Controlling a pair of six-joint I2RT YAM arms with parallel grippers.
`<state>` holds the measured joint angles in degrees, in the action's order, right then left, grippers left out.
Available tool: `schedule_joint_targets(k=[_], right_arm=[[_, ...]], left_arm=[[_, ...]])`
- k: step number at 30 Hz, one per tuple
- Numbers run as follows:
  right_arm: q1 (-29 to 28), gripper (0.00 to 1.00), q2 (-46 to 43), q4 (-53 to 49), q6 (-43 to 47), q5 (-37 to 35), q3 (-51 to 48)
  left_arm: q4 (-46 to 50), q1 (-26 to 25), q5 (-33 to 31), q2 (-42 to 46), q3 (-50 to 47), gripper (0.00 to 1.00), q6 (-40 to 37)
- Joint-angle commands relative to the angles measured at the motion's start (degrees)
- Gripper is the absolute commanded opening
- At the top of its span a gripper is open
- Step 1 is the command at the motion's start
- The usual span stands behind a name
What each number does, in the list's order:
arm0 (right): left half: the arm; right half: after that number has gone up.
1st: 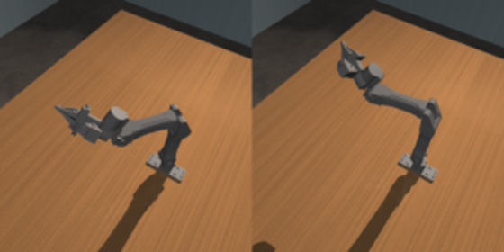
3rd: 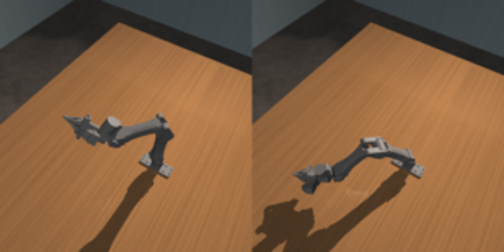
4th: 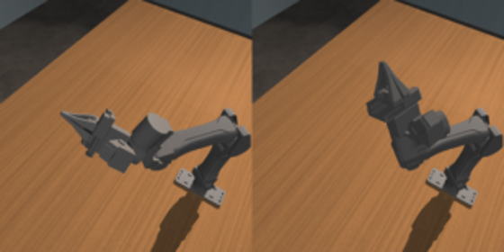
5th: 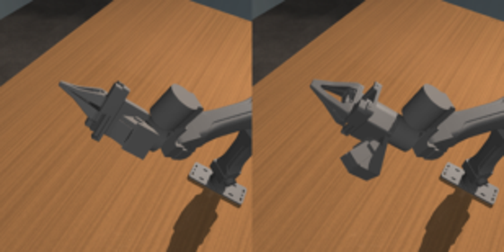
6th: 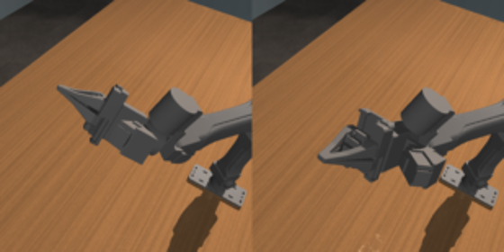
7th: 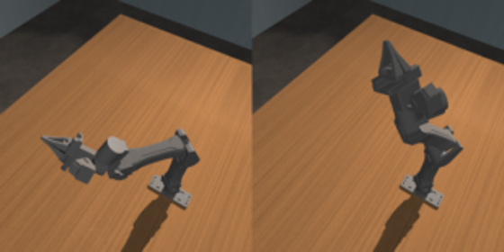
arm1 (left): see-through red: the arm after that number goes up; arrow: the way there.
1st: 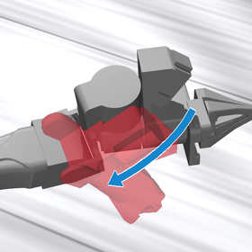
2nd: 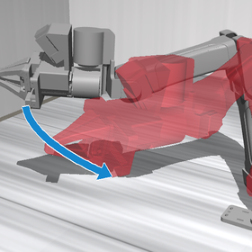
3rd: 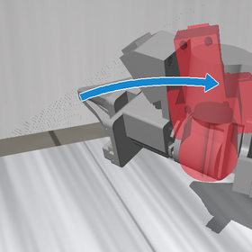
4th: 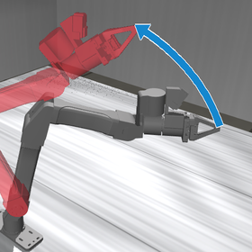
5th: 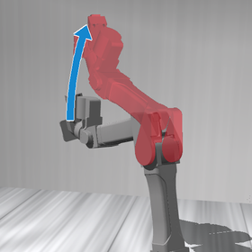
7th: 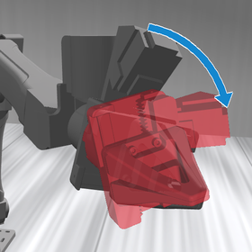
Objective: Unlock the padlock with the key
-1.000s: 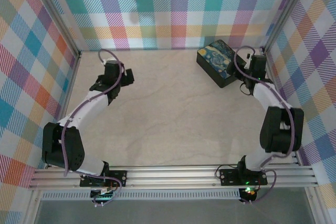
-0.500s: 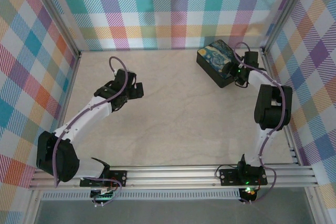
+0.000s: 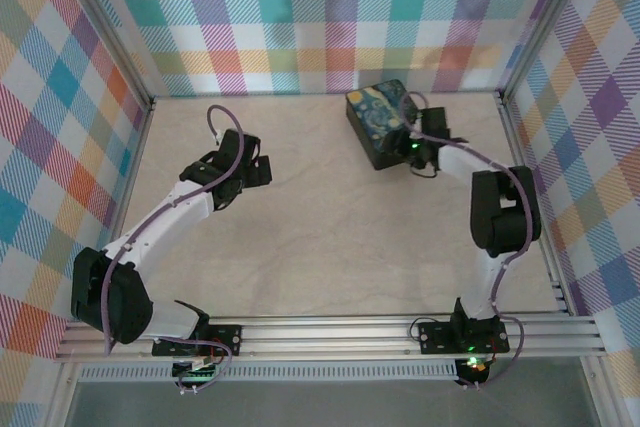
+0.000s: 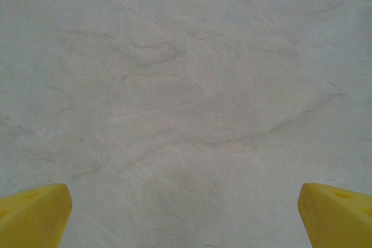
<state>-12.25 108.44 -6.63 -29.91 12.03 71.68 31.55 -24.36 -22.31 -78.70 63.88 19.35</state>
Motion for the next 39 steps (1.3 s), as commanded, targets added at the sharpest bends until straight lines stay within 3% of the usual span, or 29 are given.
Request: schedule_joint_targets(k=[1, 5, 14, 17, 20, 27, 33, 39], right_arm=[[-8.0, 0.72, -1.5, -1.0, -4.2, 4.3, -4.5], [-12.6, 0.76, -2.0, -2.7, -4.9, 6.9, -2.2], [-6.3, 0.83, -10.8, -14.2, 3.3, 0.9, 0.3], [-4.4, 0.83, -8.3, -12.8, 4.7, -0.2, 2.1], [-3.7, 0.81, -3.0, -11.6, 6.6, -0.3, 5.8], [-4.1, 0.69, 5.1, -11.0, 6.1, 3.5, 12.2], [-9.5, 0.66, 3.3, -8.7, 3.6, 3.4, 8.1], [-20.0, 0.66, 2.8, -5.2, -1.8, 1.6, 6.2]], left_arm=[[2.0, -0.1, -2.5, 0.6, 0.9, 1.0, 2.0], [2.2, 2.5, -0.4, 1.9, -0.2, 1.0, 4.2], [1.8, 3.9, 0.9, 6.1, -3.9, 1.0, 4.2], [1.9, 5.1, 2.8, 5.8, -5.0, 1.0, 5.8], [2.0, 6.5, 8.8, 5.7, -5.7, 1.0, 7.2], [3.9, 6.2, 17.0, 6.4, -6.9, 0.98, 7.8], [7.2, 4.4, 16.1, 9.0, -8.0, 0.98, 6.2], [9.4, 7.8, 15.0, 9.2, -7.8, 1.0, 7.4]])
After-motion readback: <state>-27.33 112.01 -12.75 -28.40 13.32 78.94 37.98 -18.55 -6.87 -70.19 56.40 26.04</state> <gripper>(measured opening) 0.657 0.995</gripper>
